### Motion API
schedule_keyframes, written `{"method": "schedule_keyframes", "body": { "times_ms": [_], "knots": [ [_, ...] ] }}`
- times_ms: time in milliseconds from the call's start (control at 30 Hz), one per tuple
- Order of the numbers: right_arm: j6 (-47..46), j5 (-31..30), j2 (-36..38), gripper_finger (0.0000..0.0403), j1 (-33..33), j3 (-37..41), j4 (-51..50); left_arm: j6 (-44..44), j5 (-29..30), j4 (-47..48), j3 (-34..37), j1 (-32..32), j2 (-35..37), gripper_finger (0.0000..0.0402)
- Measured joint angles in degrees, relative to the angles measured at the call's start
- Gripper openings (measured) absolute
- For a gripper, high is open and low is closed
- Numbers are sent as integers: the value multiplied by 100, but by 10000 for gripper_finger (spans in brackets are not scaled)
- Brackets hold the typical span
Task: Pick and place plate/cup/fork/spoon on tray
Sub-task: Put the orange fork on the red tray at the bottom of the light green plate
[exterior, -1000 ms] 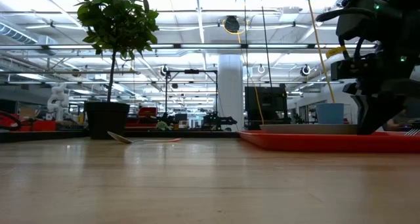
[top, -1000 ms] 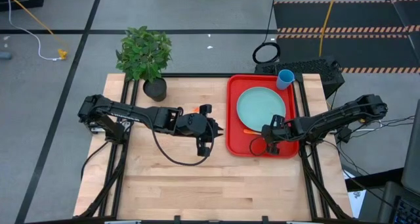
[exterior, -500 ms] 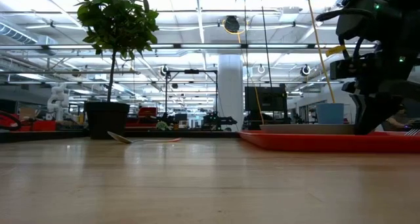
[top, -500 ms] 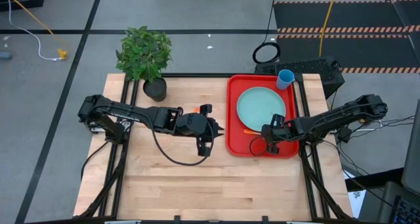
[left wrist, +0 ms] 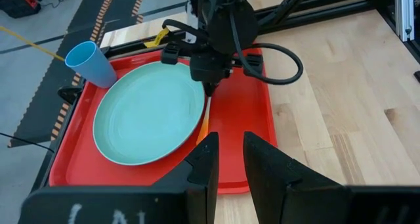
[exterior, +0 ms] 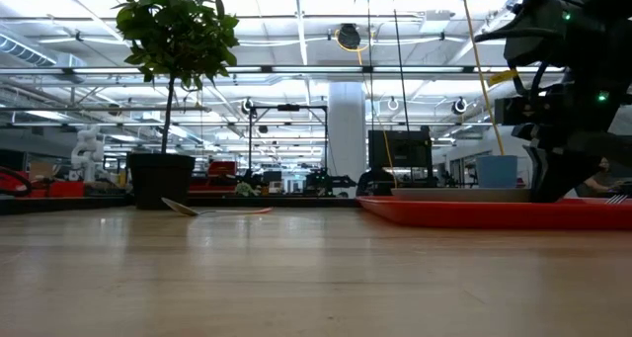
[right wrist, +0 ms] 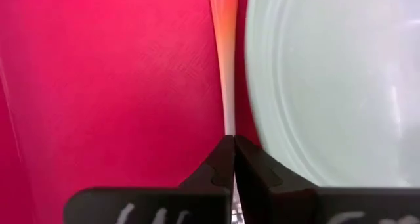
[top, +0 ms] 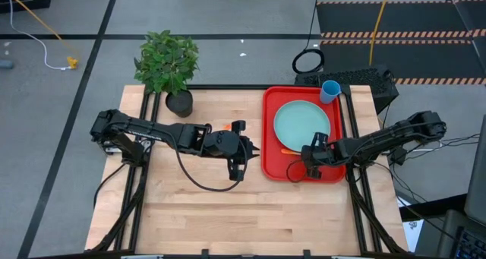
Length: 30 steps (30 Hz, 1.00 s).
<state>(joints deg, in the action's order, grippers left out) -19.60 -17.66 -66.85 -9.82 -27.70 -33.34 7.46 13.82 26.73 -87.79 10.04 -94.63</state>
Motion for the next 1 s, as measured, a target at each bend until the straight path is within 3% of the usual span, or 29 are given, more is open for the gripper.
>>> {"method": "schedule_keyframes", "body": {
  "times_ms": [1000],
  "knots": [
    [252,434,83,0,-2,13,63,2,-2,3,0,-1,0,74]
  ]
}}
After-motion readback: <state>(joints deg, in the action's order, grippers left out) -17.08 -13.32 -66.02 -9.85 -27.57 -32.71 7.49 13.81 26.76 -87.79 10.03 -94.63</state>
